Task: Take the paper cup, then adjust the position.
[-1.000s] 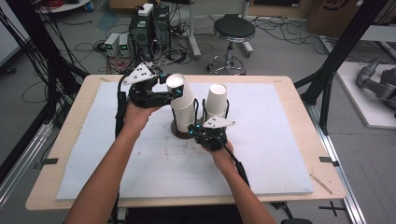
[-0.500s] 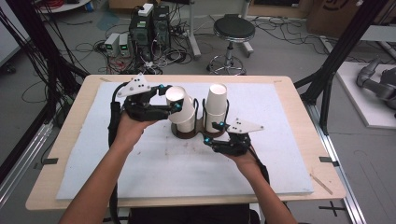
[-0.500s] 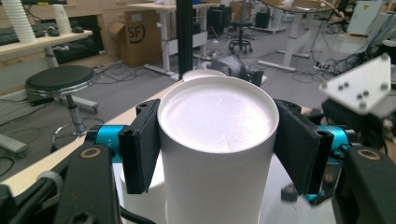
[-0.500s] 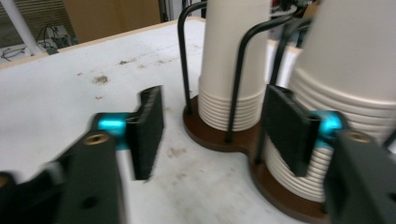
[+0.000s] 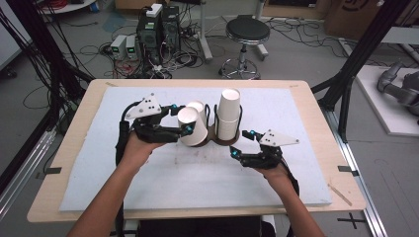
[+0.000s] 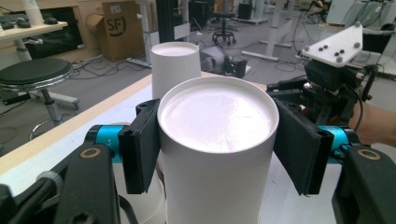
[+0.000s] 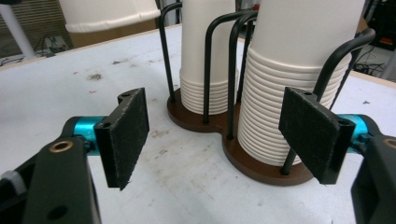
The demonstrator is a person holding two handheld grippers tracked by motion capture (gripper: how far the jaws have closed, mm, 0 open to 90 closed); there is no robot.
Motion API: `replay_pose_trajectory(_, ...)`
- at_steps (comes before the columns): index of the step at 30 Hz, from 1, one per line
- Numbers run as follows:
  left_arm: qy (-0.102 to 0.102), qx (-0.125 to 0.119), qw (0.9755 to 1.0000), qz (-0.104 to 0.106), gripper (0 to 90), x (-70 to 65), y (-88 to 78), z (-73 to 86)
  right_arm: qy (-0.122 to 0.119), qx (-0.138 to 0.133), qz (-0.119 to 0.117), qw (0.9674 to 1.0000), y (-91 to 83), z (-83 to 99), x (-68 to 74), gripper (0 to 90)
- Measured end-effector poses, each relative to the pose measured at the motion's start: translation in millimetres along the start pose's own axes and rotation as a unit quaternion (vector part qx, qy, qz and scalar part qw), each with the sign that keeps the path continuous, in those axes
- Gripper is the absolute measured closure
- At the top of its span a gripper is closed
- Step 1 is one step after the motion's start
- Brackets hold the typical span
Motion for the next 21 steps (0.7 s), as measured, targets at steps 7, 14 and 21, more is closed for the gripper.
replay_pose_trajectory(7, 0.001, 0.004, 1.0000, 0.009, 35.7, -4.5, 1.8, 3.9, -0.004, -0.009, -0.016, 0.9998, -4.4, -0.7, 1.5, 22.1)
replay_pose_trajectory(14, -0.001, 0.009, 0.9998, 0.016, 35.8, -5.5, 3.3, 6.9, 0.001, -0.019, -0.025, 0.9995, -9.3, -3.3, 0.3, 21.1)
replay_pose_trajectory(21, -0.006, 0.014, 0.9995, 0.027, 35.8, -5.9, 10.1, 14.1, 0.001, -0.031, -0.030, 0.9991, -14.9, -2.9, -2.6, 21.1)
Point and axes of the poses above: each handheld gripper's, and its own axes: y roughly forward along the jaws, z roughly out of its underside, x roughly to its left, the point moved 6 cm from there along y, roughly forward along the jaws, and after that the axes turned 11 degrees about z, right-handed, at the moved point
